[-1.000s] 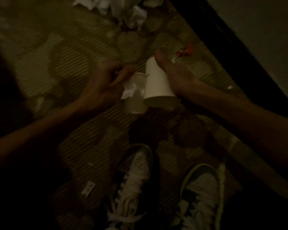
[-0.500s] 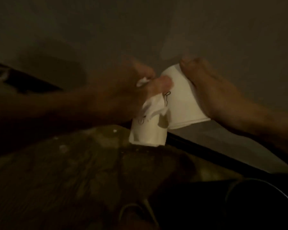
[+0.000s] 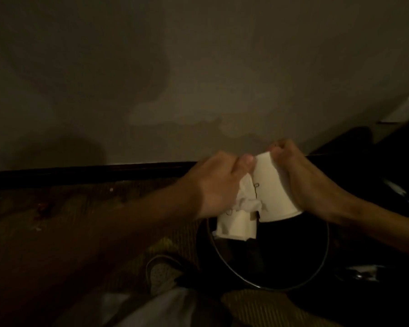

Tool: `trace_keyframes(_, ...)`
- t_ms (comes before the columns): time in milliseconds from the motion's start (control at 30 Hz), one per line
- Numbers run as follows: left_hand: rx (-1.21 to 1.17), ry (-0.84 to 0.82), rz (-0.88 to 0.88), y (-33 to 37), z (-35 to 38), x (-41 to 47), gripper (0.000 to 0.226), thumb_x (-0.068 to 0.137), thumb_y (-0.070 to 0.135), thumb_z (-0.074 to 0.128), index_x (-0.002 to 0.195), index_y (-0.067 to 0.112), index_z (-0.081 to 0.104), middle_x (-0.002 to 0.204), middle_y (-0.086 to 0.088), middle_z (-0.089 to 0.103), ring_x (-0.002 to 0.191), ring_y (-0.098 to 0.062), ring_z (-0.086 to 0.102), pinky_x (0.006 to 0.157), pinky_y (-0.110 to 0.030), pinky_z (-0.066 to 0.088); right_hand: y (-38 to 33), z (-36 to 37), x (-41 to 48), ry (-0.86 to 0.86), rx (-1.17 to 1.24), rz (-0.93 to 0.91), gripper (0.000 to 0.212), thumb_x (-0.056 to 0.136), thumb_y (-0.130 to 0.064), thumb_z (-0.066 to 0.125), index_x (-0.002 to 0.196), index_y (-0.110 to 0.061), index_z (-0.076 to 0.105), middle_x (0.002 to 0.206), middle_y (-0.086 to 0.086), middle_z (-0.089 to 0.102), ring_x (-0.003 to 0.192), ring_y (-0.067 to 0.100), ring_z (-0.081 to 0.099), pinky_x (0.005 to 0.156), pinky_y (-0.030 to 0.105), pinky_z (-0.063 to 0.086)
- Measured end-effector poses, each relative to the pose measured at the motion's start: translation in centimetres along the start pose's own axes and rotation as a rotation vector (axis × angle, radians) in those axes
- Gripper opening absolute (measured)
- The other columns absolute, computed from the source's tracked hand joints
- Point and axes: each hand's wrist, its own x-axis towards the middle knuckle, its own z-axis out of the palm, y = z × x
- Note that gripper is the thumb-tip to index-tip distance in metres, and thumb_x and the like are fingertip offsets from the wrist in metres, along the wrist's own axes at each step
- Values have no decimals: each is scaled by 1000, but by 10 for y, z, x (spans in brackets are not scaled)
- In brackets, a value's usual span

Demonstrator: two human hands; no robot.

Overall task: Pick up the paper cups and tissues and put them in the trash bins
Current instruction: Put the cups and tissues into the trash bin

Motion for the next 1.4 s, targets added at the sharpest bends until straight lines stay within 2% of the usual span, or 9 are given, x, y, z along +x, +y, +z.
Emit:
trace_keyframes(200, 163, -280, -164, -27, 73, 10, 39, 107, 34, 25, 115, 13, 57, 123, -10, 59, 118, -26, 54, 91, -31, 41, 62, 6, -37, -215, -120, 196, 31, 93, -58, 35, 110, -32, 42, 99, -11, 59, 84, -9, 57, 71, 12, 43)
trace_keyframes(300, 301, -383, -170, -35, 80, 12, 35, 107, 26, 27, 119, 9, 55, 127, -15, 57, 119, -31, 54, 92, -33, 42, 72, 20, -39, -389, -187, 221, 44, 91, -58, 40, 119, -24, 39, 99, -11, 62, 84, -7, 60, 72, 8, 46)
trace_keyframes(433, 396, -465, -179, -38, 76, 18, 27, 102, 21, 41, 124, 16, 56, 123, -12, 60, 109, -31, 59, 91, -38, 50, 74, 21, -26, -574, -304, 199, 60, 82, -71, 37, 126, -31, 44, 118, -11, 64, 106, 2, 61, 97, 30, 48)
trace_keyframes(500, 409, -469, -145, -36, 68, 22, 27, 102, 18, 43, 122, 12, 60, 123, -11, 62, 110, -29, 59, 95, -39, 48, 72, 18, -19, -577, -379, 133, 47, 88, -66, 41, 120, -33, 53, 113, -15, 64, 101, -2, 60, 89, 18, 47)
trace_keyframes(600, 387, -341, -103, -25, 44, 25, 28, 104, 19, 41, 113, 8, 65, 105, -8, 67, 97, -23, 62, 87, -34, 49, 58, 8, -9, -457, -451, -52, 6, 95, -37, 55, 94, -36, 61, 93, -16, 68, 83, -6, 61, 74, 12, 48)
trace_keyframes(867, 714, 7, -24, 11, -92, -23, 30, 91, 42, 55, 63, 32, 50, 57, 12, 50, 54, 1, 52, 51, -11, 32, -31, 37, 25, -148, -37, -424, 18, 82, -41, 57, 99, -34, 59, 81, -9, 66, 72, 7, 64, 68, 38, 53)
trace_keyframes(1100, 779, 189, -299, -10, -188, -144, 45, 73, 72, 38, 66, 32, 59, 58, 27, 58, 48, 4, 55, 44, -13, 35, -102, 163, 61, -415, 100, -627, 43, 85, -45, 58, 125, -42, 43, 88, -10, 62, 70, 7, 65, 64, 39, 57)
trace_keyframes(1300, 554, 406, -482, -129, -218, -240, 27, 86, 50, 57, 77, 27, 68, 58, 15, 65, 45, -1, 60, 41, -5, 37, -121, 305, 85, -673, 6, -709, 42, 79, -49, 58, 119, -45, 44, 88, -22, 61, 75, -5, 61, 57, 13, 47)
trace_keyframes(1400, 443, 481, -601, -214, -213, -277, 26, 84, 51, 57, 75, 27, 66, 57, 19, 63, 45, 3, 58, 41, -5, 37, -118, 376, 98, -791, -54, -673, 36, 81, -46, 59, 115, -43, 46, 87, -16, 64, 74, -3, 62, 59, 18, 49)
